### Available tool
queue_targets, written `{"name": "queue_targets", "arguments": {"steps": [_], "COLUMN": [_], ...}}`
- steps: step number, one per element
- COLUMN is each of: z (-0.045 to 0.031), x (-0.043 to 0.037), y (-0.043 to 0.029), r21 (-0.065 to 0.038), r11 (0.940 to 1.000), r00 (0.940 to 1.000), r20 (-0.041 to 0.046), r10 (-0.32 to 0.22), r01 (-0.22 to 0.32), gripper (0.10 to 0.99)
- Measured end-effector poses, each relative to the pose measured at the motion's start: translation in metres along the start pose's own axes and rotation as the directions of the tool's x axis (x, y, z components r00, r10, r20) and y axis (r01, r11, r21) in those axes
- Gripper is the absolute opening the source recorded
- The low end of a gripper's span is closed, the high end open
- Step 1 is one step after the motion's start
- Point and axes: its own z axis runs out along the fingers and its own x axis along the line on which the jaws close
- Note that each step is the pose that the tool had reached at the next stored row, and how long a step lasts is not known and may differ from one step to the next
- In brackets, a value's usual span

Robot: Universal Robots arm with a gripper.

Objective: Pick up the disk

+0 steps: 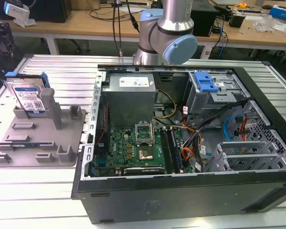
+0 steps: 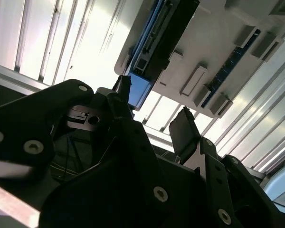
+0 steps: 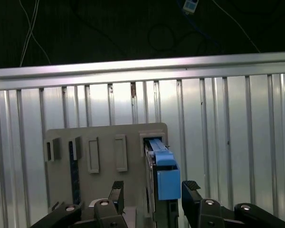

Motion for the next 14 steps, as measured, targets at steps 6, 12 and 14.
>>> {"name": "queue_targets", "arguments": {"steps": [6, 12, 14], "z": [0.0, 0.0024, 0.004], "x": [-0.0001, -0.0055, -0.0057], "y": [0.0004, 0.0007, 0.0007], "r21": [0.0, 0.0, 0.0], "r11": [1.0, 1.0, 1.0], "r00": [1.0, 1.0, 1.0], "r20": [0.0, 0.0, 0.0], "r10": [0.0, 0.0, 0.0], "r01": [0.0, 0.0, 0.0], "gripper": [0.6, 0.6, 0.6]}}
